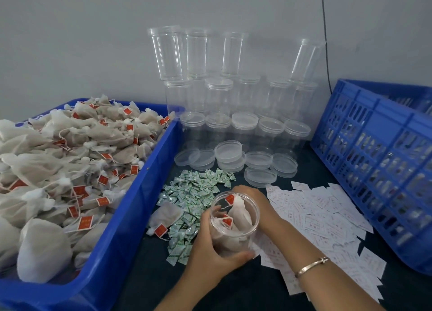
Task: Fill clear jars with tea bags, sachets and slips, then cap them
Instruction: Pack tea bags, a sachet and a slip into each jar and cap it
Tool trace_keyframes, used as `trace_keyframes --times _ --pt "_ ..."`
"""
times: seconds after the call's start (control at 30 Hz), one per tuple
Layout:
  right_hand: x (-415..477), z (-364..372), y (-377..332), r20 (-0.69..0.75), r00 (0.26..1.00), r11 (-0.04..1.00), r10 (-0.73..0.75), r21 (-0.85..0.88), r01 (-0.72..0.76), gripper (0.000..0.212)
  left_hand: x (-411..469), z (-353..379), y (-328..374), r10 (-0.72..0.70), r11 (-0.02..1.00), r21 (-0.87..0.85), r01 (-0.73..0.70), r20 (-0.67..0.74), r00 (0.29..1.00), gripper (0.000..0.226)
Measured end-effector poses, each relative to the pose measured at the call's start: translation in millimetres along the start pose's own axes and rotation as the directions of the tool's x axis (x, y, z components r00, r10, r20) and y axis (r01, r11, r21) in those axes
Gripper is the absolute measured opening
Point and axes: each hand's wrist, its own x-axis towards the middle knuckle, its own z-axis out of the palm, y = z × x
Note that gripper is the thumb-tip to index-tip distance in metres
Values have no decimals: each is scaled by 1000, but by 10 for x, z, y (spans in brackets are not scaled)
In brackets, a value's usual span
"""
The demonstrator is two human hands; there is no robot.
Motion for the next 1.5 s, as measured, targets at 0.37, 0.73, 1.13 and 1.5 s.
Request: trace_keyframes --times 0.37,0.73,1.13,1.5 --pt "-290 -587 -340 -310 946 900 94 433 52 22 9 -3 -76 -40 999 -13 40 -9 999 93" --pt "-577 -802 -382 -125 991 828 41 559 36 9 15 0 -118 -44 999 -12 44 -24 999 95" --pt "-333 -383 269 107 893 900 436 -60 -432 39 30 0 -115 -2 1000 15 3 -45 999 90" --pt "-99 -608 162 246 859 889 449 -21 -458 16 34 -7 -136 -12 1000 21 13 -46 999 95"
